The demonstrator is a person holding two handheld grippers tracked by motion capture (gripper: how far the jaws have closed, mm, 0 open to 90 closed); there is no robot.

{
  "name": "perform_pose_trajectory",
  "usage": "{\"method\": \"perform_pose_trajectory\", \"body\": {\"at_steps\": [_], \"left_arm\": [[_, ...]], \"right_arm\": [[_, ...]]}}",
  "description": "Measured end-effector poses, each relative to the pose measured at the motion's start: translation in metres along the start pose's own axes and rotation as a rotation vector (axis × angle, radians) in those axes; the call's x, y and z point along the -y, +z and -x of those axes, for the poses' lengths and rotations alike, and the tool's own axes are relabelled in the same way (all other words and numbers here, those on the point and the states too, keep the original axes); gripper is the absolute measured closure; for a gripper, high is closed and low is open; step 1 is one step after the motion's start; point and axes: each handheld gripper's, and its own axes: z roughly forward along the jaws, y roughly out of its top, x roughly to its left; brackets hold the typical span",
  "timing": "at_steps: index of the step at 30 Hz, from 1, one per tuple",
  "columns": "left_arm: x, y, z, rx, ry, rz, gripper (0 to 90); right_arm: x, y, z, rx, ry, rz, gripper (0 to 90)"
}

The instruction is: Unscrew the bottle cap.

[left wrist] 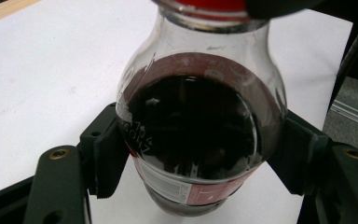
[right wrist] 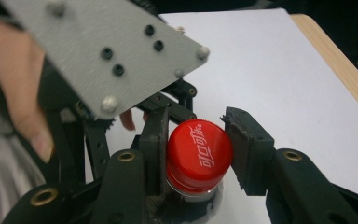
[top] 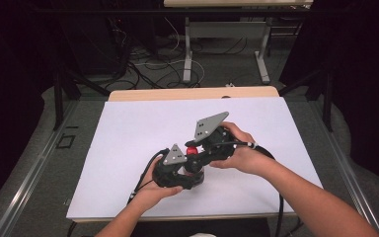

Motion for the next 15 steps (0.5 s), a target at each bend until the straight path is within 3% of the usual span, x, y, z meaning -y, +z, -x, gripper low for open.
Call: {"method": "perform_pose_trajectory", "body": {"at_steps": [1,3,7,10,15], "left_arm": [[0.0,0.001,0.001,-0.01,0.001,0.016,30.1],[0.0,0.0,0.001,0.005,0.008,0.002,30.1],[0.0,0.0,0.002,0.007,0.013,0.0,30.1],[0.0,0.001,0.003,-0.005,0.01,0.019,30.1],[0.0,0.001,0.001,-0.007,0.008,0.015,30.1]], "right_arm": [[0.0,0.0,0.0,0.0,0.0,0.0,61.2],[-0.002,-0.002,0.005,-0.061,-0.091,-0.009,61.1],[-0.003,-0.003,0.008,-0.09,-0.127,-0.014,61.1],[-0.003,-0.007,0.011,-0.121,-0.104,0.002,61.1],[-0.002,-0.009,0.011,-0.109,-0.071,0.01,61.0]]}}
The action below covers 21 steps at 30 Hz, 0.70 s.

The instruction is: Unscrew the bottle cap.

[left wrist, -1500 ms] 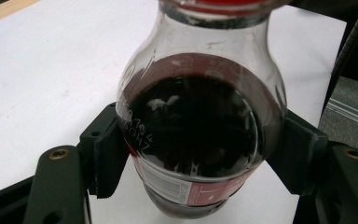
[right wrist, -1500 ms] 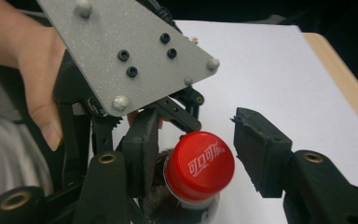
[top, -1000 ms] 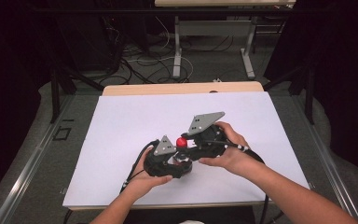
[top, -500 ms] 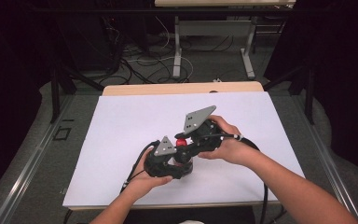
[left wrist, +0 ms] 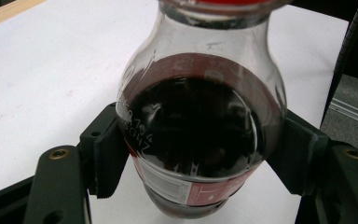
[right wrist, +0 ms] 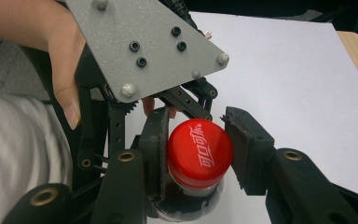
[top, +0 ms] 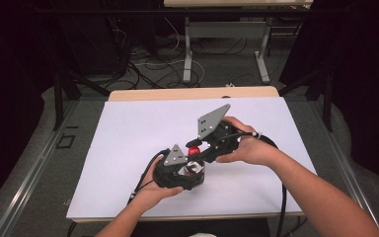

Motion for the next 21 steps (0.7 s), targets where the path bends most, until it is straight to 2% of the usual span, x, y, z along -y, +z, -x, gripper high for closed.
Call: {"method": "perform_pose_trajectory", "body": {"at_steps": [5,6,9,12,15,17,21], "left_arm": [[0.001,0.0,-0.003,-0.016,-0.005,0.014,30.0],[0.001,-0.002,-0.005,-0.008,-0.001,-0.002,30.1],[0.002,-0.002,-0.007,-0.024,-0.02,0.017,30.1],[0.002,-0.003,-0.011,-0.037,-0.023,0.016,30.0],[0.004,-0.004,-0.014,-0.039,-0.051,0.016,30.1],[0.004,-0.005,-0.018,-0.047,-0.055,0.021,30.0],[0.005,-0.008,-0.023,-0.055,-0.068,0.017,30.0]], "right_arm": [[0.0,-0.004,0.001,0.017,0.006,0.002,61.0],[0.001,-0.004,0.001,0.025,0.006,0.004,61.0],[0.001,-0.007,0.0,0.039,0.023,0.01,61.0],[0.003,-0.009,0.0,0.042,0.033,0.007,61.0],[0.005,-0.009,0.001,0.049,0.033,0.002,61.0],[0.007,-0.01,0.001,0.057,0.041,-0.002,61.0],[0.014,-0.01,0.002,0.079,0.074,-0.013,61.0]]}}
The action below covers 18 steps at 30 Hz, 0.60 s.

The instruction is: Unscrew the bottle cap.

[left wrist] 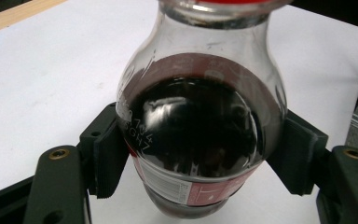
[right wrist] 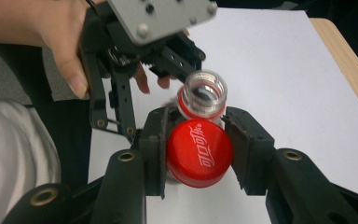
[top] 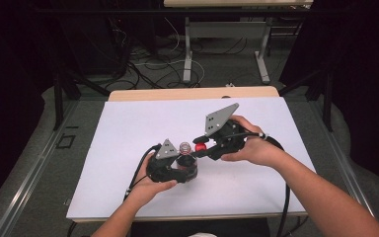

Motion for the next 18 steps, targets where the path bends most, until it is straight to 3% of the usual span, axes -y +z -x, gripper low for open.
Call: {"method": "perform_pose_trajectory", "body": {"at_steps": [6,18], "left_arm": [[0.0,-0.003,-0.007,-0.025,-0.014,0.015,30.0],[-0.004,-0.009,-0.019,-0.063,-0.046,0.023,30.0]], "right_arm": [[0.013,0.003,0.003,0.026,0.041,-0.036,61.0],[0.044,0.017,0.002,0.091,0.172,-0.102,61.0]]}}
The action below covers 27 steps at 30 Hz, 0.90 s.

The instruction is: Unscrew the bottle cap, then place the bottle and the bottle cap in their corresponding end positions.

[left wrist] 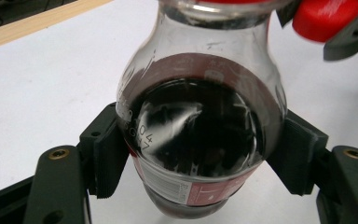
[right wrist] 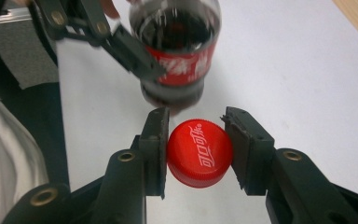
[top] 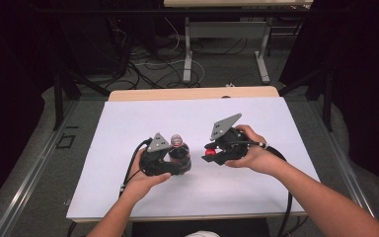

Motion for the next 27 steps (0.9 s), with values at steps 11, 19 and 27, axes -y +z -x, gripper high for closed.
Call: {"method": "perform_pose_trajectory", "body": {"at_steps": [11,19,27], "left_arm": [[-0.014,0.004,-0.004,-0.02,0.01,0.008,30.0],[-0.033,0.016,-0.009,-0.01,0.012,0.015,30.0],[-0.045,0.033,-0.017,-0.016,0.001,0.009,30.0]], "right_arm": [[0.027,0.006,0.0,0.056,0.108,0.015,61.0],[0.037,0.006,-0.001,0.095,0.126,0.053,61.0],[0.053,0.018,0.004,0.12,0.195,0.051,61.0]]}}
